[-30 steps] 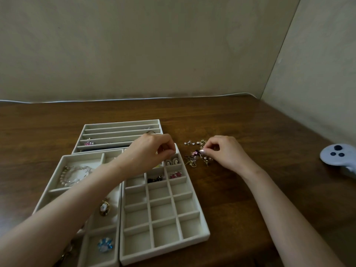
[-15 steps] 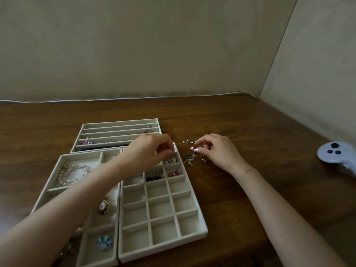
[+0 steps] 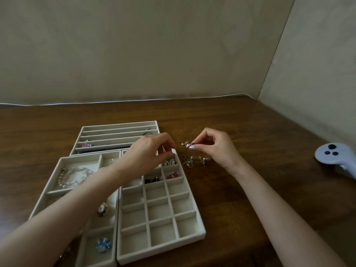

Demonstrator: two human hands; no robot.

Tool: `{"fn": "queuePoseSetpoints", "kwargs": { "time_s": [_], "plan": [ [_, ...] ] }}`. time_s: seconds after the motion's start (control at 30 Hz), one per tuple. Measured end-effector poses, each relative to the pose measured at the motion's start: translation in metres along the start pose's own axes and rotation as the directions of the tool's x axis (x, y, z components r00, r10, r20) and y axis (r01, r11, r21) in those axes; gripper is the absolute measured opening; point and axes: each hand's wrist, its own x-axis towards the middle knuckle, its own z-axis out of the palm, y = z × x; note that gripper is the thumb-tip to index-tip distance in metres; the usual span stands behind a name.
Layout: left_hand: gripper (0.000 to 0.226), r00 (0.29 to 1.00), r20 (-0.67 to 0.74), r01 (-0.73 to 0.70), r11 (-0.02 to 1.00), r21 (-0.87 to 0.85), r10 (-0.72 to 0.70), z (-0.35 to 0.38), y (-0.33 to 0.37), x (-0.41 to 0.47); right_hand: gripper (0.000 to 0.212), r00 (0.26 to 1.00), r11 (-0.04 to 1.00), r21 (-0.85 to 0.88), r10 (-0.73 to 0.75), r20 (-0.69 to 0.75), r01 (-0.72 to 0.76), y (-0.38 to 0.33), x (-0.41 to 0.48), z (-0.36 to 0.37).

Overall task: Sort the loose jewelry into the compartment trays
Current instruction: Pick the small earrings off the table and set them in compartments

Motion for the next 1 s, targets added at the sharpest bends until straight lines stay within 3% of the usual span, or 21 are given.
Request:
{"fn": "queuePoseSetpoints", "kwargs": {
  "time_s": [0.13, 0.27, 0.43, 0.57, 0.77, 1.0],
  "plan": [
    [0.012, 0.988, -0.154, 0.029, 1.000, 0.009, -0.027, -0.001, 0.000, 0.001, 0.013, 0.998, 0.988, 0.154, -0.032, 0.056, 0.023, -0.013, -0.004, 0.007],
    [0.010, 0.948, -0.297, 0.101, 0.994, -0.045, -0.110, -0.011, -0.006, 0.003, 0.015, 0.981, 0.990, 0.138, -0.059, 0.187, 0.033, -0.030, -0.008, 0.031],
    [0.010, 0.902, -0.373, 0.187, 0.975, -0.118, -0.218, -0.023, -0.017, 0.004, 0.016, 0.941, 0.989, 0.145, -0.056, 0.334, 0.007, -0.048, -0.011, 0.069],
    [0.011, 0.882, -0.371, 0.238, 0.953, -0.186, -0.292, -0.029, -0.023, 0.004, 0.018, 0.927, 0.996, 0.078, -0.071, 0.369, 0.046, -0.057, -0.011, 0.086],
    [0.010, 0.899, -0.287, 0.269, 0.934, -0.237, -0.332, -0.026, -0.029, 0.004, 0.011, 0.966, 0.994, -0.062, -0.077, 0.247, 0.095, -0.050, -0.015, 0.055],
    [0.009, 0.982, -0.107, 0.139, 0.978, -0.154, -0.157, -0.005, -0.015, 0.002, 0.008, 0.997, 0.977, -0.201, 0.057, -0.061, -0.068, -0.003, -0.028, -0.024]
  ]
}}
